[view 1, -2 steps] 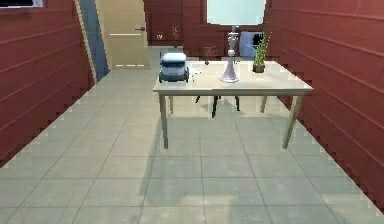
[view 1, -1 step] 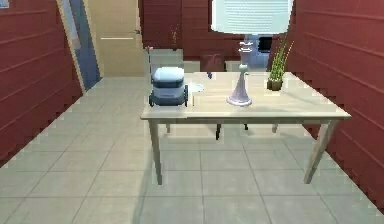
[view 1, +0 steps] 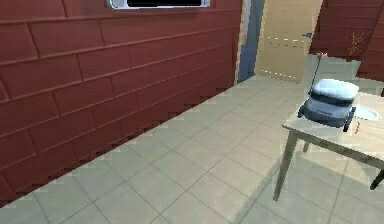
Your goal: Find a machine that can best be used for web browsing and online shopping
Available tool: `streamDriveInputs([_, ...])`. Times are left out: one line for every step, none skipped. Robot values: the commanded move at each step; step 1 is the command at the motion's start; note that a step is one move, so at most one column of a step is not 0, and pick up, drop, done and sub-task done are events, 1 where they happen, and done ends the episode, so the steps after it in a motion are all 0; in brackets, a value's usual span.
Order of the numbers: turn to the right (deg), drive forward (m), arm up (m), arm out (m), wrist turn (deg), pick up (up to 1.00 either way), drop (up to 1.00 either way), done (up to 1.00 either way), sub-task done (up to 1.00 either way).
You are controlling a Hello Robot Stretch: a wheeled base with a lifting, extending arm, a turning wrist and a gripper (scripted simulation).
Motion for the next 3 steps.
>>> streamDriveInputs([0.0,1.0,0.0,0.0,0.0,0.0,0.0,0.0,0.0])
streamDriveInputs([-6.0,0.0,0.0,0.0,0.0,0.0,0.0,0.0,0.0])
streamDriveInputs([0.0,0.5,0.0,0.0,0.0,0.0,0.0,0.0,0.0])
